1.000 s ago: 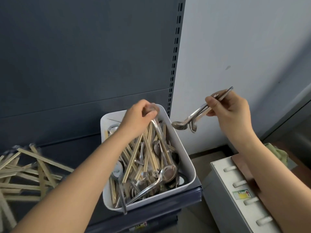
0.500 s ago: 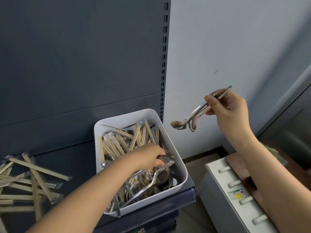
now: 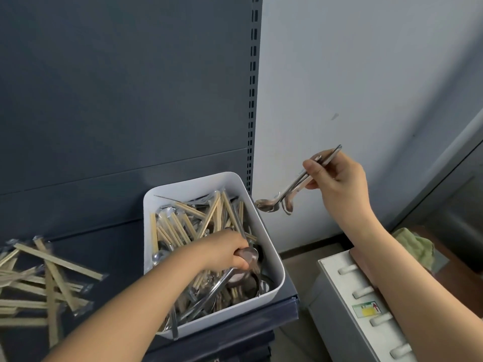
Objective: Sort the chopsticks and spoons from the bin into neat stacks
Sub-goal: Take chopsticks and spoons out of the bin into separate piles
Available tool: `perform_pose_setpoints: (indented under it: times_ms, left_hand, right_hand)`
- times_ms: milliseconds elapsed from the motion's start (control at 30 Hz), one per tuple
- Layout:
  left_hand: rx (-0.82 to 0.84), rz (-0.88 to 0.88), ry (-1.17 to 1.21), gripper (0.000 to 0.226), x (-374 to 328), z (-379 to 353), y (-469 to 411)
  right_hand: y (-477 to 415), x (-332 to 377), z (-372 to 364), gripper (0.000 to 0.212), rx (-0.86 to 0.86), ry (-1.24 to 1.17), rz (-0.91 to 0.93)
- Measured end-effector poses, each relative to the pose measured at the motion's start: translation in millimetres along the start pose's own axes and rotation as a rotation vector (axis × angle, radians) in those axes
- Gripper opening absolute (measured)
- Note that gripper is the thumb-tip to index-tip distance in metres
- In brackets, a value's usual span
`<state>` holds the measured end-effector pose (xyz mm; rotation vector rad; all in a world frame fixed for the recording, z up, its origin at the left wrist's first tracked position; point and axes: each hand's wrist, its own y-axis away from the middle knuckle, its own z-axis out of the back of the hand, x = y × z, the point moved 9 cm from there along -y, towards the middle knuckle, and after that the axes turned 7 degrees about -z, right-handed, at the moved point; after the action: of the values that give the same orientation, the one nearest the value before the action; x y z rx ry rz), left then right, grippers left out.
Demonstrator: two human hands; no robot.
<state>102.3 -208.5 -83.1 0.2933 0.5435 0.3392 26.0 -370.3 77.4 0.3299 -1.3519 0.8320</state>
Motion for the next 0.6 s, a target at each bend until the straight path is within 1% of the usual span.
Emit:
perform_pose_setpoints:
  times_ms: [67, 133, 300, 467, 600]
  left_hand:
    - [-0.089, 0.028, 0.008, 0.020, 3.7, 18.8, 8.1]
    - [-0.227, 0.050, 0.063, 0.015, 9.9, 41.8, 21.3]
    - [-0.626, 0.145, 0.429, 0.001, 43.1, 87.7, 80.2]
    - [-1.038, 0.266, 0.786, 0.009, 87.2, 94.9, 165.3]
    - [-1.314, 0.366, 0.917, 0.009, 122.0, 82.1, 251.5]
  right_hand:
    - [-2.5, 3.7, -5.2, 0.019, 0.019, -0.014, 0.020]
    - [-5.9, 6.9, -13.2, 0.019, 0.049, -0.038, 0.033]
    - [-14.5, 21.5, -50.5, 0.018, 0.153, -0.101, 0.073]
    - [-7.2, 50.7, -101.0, 0.018, 0.234, -0.178, 0.113]
    - [18.2, 78.0, -156.8, 0.015, 0.330, -0.209, 0.141]
